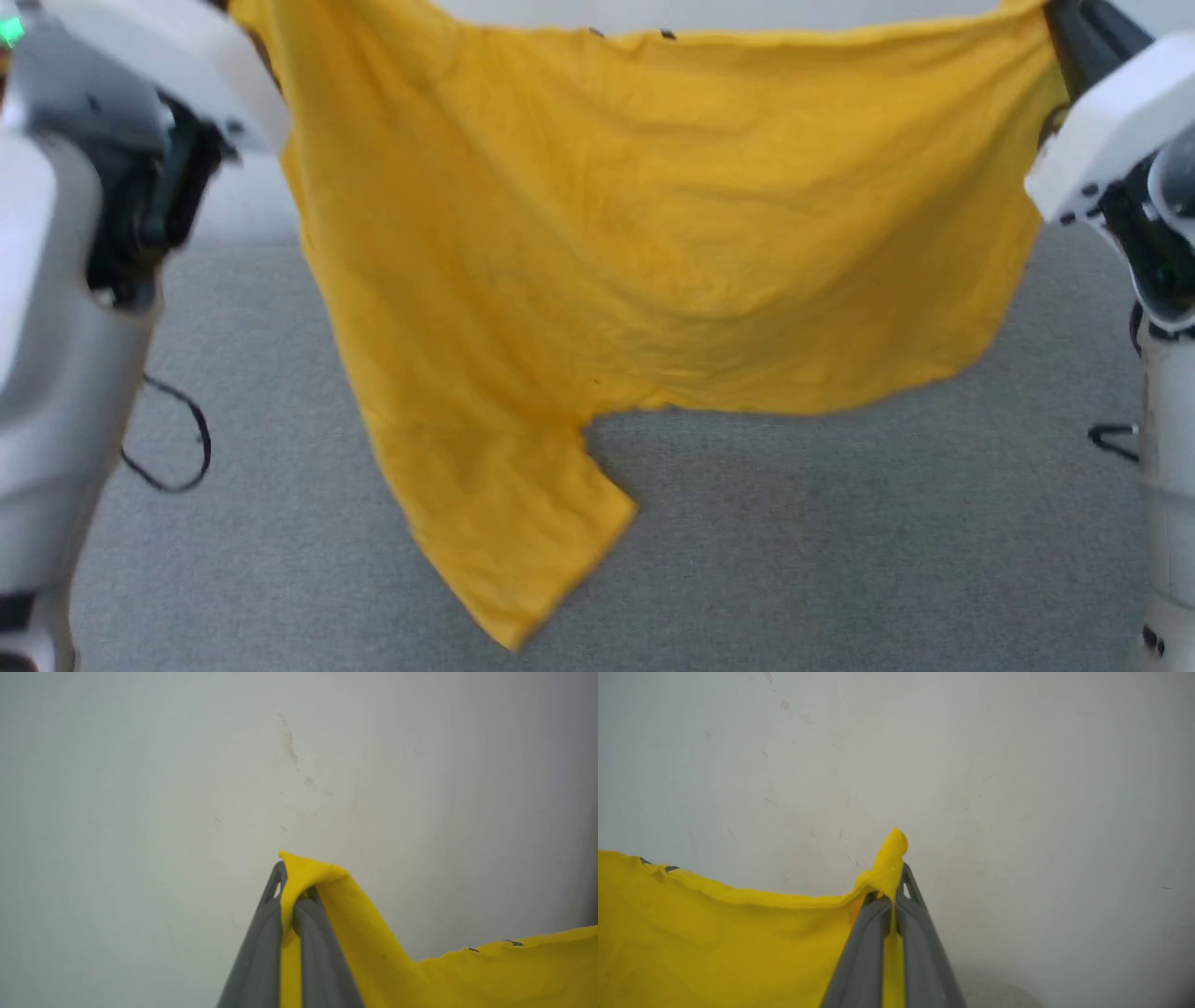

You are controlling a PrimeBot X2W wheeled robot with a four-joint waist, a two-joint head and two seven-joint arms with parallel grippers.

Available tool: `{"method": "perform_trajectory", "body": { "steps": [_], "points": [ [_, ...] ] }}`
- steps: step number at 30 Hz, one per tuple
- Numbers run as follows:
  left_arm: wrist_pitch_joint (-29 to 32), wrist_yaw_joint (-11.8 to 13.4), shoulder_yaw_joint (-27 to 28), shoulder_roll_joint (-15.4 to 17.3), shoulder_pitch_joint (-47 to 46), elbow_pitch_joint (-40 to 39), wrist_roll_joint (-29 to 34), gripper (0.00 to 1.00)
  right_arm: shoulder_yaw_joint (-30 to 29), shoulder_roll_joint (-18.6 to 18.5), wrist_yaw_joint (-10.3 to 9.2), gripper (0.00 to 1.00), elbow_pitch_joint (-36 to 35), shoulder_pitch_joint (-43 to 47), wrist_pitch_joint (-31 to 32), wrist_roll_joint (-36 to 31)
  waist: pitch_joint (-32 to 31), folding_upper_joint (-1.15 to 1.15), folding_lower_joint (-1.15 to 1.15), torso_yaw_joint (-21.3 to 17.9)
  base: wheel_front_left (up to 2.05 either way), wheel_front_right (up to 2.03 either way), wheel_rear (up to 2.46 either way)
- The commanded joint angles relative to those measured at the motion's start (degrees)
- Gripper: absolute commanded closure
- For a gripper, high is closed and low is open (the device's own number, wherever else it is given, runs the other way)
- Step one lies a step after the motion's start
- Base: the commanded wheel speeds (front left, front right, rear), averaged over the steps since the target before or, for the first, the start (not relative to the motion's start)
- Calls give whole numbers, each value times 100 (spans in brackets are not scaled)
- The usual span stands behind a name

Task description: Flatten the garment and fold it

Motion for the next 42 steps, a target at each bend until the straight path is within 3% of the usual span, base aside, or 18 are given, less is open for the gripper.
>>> {"method": "perform_trajectory", "body": {
  "steps": [1,9,15,26,34,42],
  "points": [
    [79,-69,-37,-33,-295,159,37,100,70,14,-3,100,78,-213,40,-17,8,0,1,-123,0,0,0],
    [345,-357,-110,-253,-1576,1192,7,100,223,358,-3,100,899,-1291,150,-231,632,0,1,-299,0,0,0],
    [145,-537,-147,-148,-2376,1717,273,100,141,531,-3,100,1458,-2059,87,-522,1365,0,1,-393,0,0,0],
    [-1069,-759,57,95,-4040,2125,794,100,-248,637,-3,100,2381,-4036,-728,-1598,3017,0,1,-441,0,0,0],
    [-1910,-1001,151,-113,-4435,2500,708,100,-525,547,-3,100,2993,-4601,-1474,-2260,3622,0,1,-189,0,0,0],
    [-2642,-1327,123,-190,-3948,2814,562,100,-503,473,-3,100,3343,-4722,-2064,-2647,4159,0,1,34,0,0,0]
  ]
}}
